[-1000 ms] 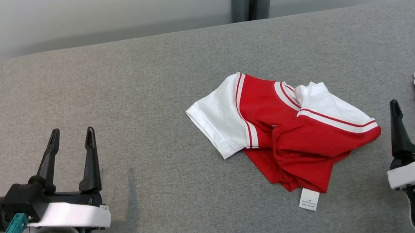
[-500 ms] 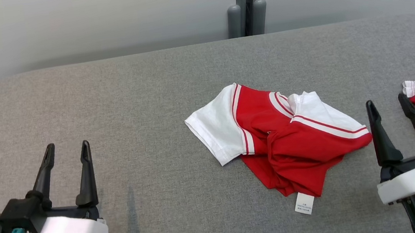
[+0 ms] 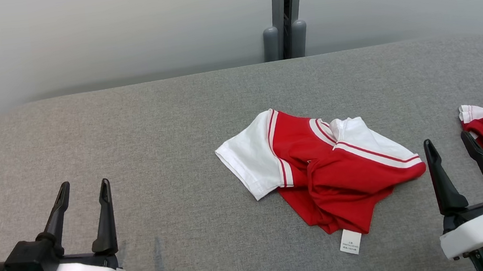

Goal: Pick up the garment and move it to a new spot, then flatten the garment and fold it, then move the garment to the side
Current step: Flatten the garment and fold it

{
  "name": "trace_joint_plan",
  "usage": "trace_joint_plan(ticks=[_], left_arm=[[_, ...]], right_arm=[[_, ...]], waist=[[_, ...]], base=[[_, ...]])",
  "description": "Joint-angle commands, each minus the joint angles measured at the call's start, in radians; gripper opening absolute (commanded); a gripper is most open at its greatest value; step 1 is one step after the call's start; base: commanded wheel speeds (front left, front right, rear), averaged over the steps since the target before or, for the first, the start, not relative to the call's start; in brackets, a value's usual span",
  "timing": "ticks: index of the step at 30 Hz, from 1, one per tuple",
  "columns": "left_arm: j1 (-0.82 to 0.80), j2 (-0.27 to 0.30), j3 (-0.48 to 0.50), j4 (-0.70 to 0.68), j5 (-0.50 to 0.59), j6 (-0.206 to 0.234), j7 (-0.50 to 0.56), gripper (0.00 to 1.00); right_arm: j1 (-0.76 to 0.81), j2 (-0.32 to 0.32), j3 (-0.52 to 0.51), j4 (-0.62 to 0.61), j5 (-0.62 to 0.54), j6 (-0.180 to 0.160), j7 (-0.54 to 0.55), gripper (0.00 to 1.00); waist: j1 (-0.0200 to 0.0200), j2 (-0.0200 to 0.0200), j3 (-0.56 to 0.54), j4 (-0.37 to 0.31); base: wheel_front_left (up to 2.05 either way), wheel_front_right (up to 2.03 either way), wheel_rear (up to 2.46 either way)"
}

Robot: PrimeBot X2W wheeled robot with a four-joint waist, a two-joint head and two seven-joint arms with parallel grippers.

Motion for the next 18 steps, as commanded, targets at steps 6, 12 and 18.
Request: trace_joint_plan(ticks=[6,12,18], left_arm=[[0.009,0.007,-0.002,-0.014,-0.002,0.012,0.012,1.00],[0.009,0.010,-0.011,-0.032,0.003,0.019,0.021,1.00],[-0.034,-0.012,-0.110,-0.054,0.013,-0.032,0.095,1.00]], right_arm=[[0.006,0.003,-0.006,-0.010,-0.001,0.000,0.007,1.00],[-0.005,0.006,-0.005,-0.007,0.005,0.000,0.006,1.00],[-0.012,0.008,-0.008,-0.013,0.007,0.000,0.005,1.00]], waist=[[0.0000,-0.0001,-0.003,0.003],[0.0000,-0.0001,0.003,0.005],[0.0000,-0.0001,0.032,0.000]], base=[[0.00,0.00,0.00],[0.00,0.00,0.00],[0.00,0.00,0.00]])
